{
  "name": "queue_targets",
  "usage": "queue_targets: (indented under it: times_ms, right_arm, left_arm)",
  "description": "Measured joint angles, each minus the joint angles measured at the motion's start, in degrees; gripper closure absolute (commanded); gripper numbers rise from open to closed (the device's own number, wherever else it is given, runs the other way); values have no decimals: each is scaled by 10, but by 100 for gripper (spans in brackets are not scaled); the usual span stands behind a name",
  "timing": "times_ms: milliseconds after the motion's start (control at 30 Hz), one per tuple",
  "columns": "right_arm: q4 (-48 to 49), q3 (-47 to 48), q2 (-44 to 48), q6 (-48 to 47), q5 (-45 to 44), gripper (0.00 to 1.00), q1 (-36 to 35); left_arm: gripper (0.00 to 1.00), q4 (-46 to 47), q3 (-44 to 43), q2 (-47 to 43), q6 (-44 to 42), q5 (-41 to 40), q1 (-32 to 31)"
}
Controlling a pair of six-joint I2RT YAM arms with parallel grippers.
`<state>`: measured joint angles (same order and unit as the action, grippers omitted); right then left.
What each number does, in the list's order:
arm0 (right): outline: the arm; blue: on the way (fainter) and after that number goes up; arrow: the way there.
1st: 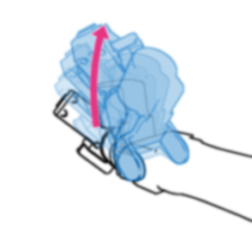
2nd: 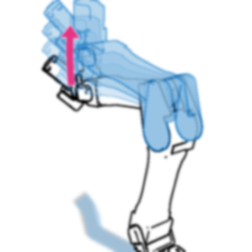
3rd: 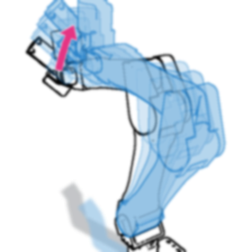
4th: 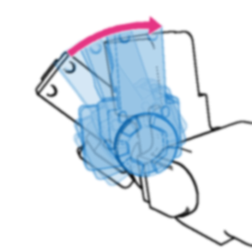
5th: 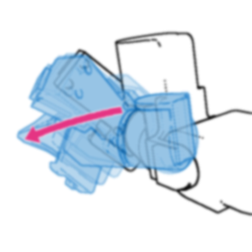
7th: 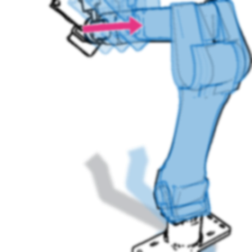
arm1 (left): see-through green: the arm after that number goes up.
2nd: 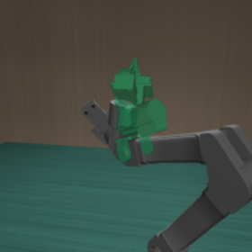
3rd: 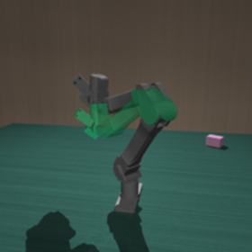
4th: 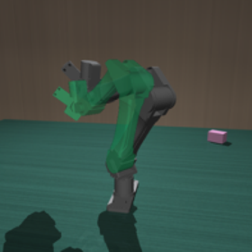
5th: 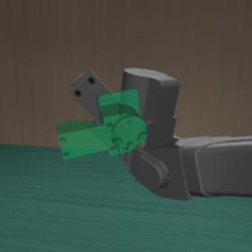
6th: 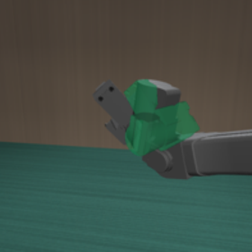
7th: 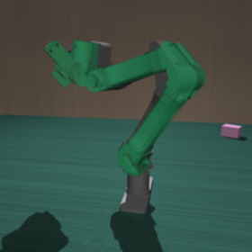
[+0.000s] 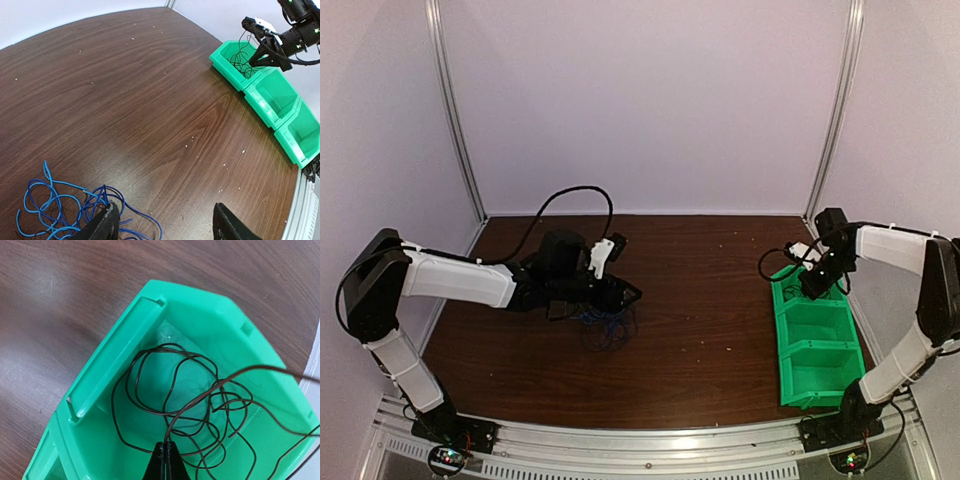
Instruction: Untangle the cables
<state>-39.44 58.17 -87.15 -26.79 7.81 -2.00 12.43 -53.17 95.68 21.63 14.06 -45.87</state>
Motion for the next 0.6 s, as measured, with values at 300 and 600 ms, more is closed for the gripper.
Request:
queue_targets:
  times_ms: [300, 600]
  right_arm:
    - [47, -30, -21, 0, 11, 96, 0]
    - [-43, 31, -5, -10, 54, 62, 1]
  left_arm:
    - [35, 1, 0, 2, 7, 3, 0]
    - [35, -1, 0, 2, 7, 2, 0]
